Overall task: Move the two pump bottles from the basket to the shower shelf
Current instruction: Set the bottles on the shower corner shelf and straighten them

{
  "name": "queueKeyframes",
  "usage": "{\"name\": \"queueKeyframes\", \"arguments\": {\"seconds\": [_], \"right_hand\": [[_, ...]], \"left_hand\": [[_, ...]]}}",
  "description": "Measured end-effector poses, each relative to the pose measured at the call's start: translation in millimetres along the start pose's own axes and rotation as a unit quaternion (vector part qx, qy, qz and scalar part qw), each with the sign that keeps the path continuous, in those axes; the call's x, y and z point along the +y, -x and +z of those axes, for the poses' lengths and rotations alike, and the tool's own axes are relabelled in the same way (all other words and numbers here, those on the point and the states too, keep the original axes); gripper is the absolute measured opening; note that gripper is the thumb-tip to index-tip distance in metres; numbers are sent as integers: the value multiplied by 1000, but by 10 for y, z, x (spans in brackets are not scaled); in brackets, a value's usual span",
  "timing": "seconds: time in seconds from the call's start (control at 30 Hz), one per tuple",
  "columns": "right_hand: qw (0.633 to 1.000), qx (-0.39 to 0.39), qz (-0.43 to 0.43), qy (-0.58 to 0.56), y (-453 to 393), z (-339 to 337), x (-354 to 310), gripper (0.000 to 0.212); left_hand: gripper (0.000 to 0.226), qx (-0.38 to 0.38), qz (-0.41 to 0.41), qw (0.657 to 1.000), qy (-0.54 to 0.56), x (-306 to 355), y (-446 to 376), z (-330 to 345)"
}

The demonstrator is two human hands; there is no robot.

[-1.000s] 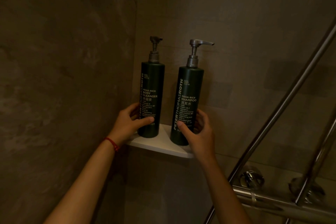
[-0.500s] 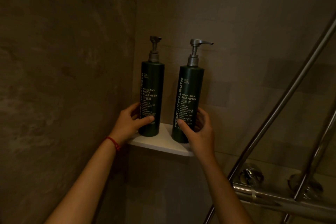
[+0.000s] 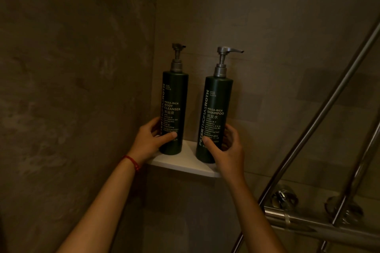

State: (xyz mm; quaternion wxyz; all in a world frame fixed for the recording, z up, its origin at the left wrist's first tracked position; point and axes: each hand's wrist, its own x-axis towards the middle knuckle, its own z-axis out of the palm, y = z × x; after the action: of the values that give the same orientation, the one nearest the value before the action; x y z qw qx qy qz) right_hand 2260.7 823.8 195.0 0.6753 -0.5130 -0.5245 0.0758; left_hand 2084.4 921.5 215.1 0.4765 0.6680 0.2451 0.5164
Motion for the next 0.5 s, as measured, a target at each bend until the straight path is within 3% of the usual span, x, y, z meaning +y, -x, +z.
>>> {"name": "queueKeyframes", "arguments": {"seconds": [0.3, 0.5], "right_hand": [[1000, -8, 9, 2, 20, -8, -26, 59], [999, -29, 30, -25, 107, -41, -127, 70]], "left_hand": [[47, -18, 11, 1000, -3, 15, 30, 12], [62, 25, 15, 1000, 5, -10, 42, 10]]}}
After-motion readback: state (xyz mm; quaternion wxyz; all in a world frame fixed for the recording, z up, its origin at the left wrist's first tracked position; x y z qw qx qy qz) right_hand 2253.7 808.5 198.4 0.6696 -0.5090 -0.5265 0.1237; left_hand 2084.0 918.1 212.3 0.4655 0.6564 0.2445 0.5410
